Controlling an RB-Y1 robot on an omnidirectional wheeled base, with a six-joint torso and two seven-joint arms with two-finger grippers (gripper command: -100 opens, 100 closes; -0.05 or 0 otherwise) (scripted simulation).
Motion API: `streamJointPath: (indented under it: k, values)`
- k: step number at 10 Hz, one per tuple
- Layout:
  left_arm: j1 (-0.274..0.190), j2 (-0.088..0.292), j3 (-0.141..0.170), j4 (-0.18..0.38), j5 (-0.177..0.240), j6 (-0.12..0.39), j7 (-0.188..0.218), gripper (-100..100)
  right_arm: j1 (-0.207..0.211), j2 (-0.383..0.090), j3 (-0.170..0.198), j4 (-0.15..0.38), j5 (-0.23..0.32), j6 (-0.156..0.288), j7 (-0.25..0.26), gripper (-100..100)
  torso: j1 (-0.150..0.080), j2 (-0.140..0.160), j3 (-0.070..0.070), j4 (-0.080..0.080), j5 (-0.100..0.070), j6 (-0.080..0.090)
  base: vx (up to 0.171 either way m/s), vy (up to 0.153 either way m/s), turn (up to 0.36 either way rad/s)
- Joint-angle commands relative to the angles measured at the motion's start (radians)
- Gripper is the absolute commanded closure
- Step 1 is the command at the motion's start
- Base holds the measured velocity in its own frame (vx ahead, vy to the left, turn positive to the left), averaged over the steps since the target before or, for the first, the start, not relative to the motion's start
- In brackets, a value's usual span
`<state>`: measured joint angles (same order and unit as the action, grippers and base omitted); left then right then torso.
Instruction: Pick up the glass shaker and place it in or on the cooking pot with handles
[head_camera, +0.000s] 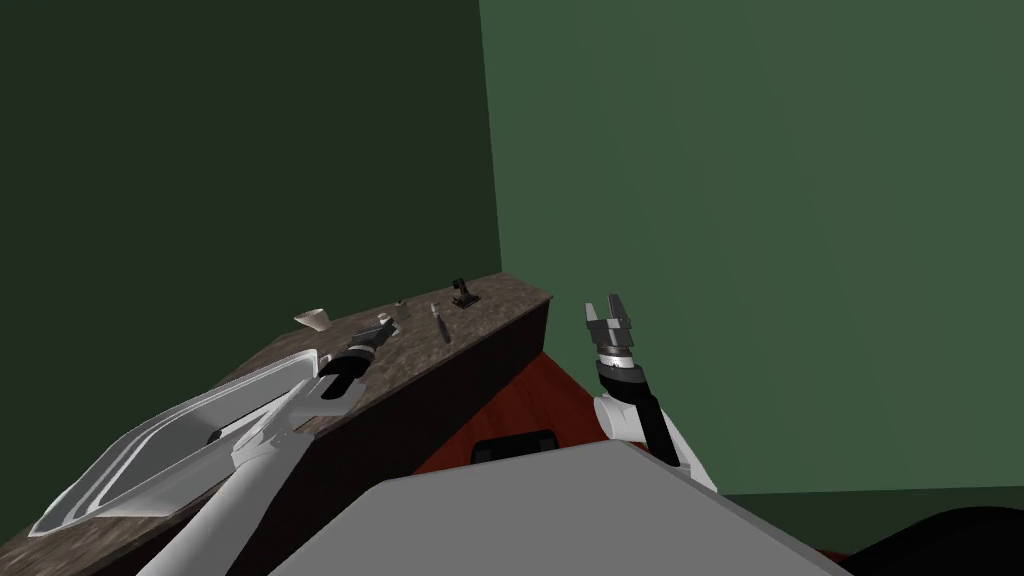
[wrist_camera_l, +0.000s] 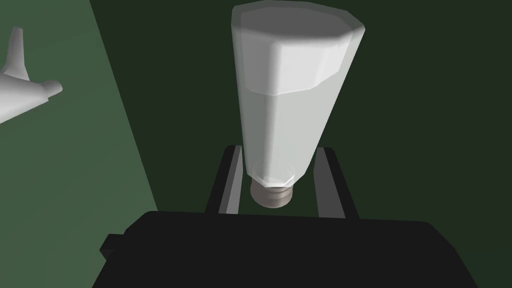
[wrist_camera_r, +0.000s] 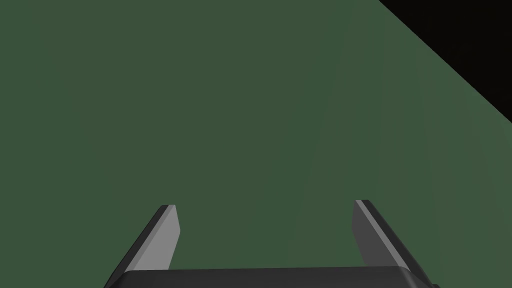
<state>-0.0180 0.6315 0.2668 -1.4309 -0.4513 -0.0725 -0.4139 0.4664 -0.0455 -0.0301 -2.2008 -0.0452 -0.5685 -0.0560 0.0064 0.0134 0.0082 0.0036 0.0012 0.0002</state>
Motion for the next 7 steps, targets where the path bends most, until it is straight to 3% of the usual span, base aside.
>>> streamJointPath:
  k: [1, 2, 4, 7]
  values:
    - [-0.011, 0.048, -0.006, -0.015, 0.007, 0.022, 0.047, 100, 0.000, 0.000, 0.000, 0.000, 0.000, 0.000, 0.000, 0, 0.000, 0.000, 0.000, 0.000, 0.000, 0.000, -0.168, 0.081, -0.174]
    - [-0.011, 0.048, -0.006, -0.015, 0.007, 0.022, 0.047, 100, 0.000, 0.000, 0.000, 0.000, 0.000, 0.000, 0.000, 0, 0.001, 0.001, 0.001, 0.000, 0.000, 0.001, -0.103, 0.049, -0.081]
    - [-0.020, 0.105, -0.018, -0.035, 0.016, 0.039, 0.100, 100, 0.000, 0.000, 0.000, 0.000, 0.000, 0.000, 0.000, 0, 0.000, -0.003, -0.002, -0.001, 0.000, -0.001, -0.107, 0.068, -0.096]
    - [-0.028, 0.188, -0.052, -0.060, 0.032, 0.051, 0.172, 100, 0.000, 0.000, 0.000, 0.000, 0.000, 0.000, 0.000, 0, 0.005, -0.001, 0.000, 0.000, 0.002, 0.000, -0.160, 0.134, -0.141]
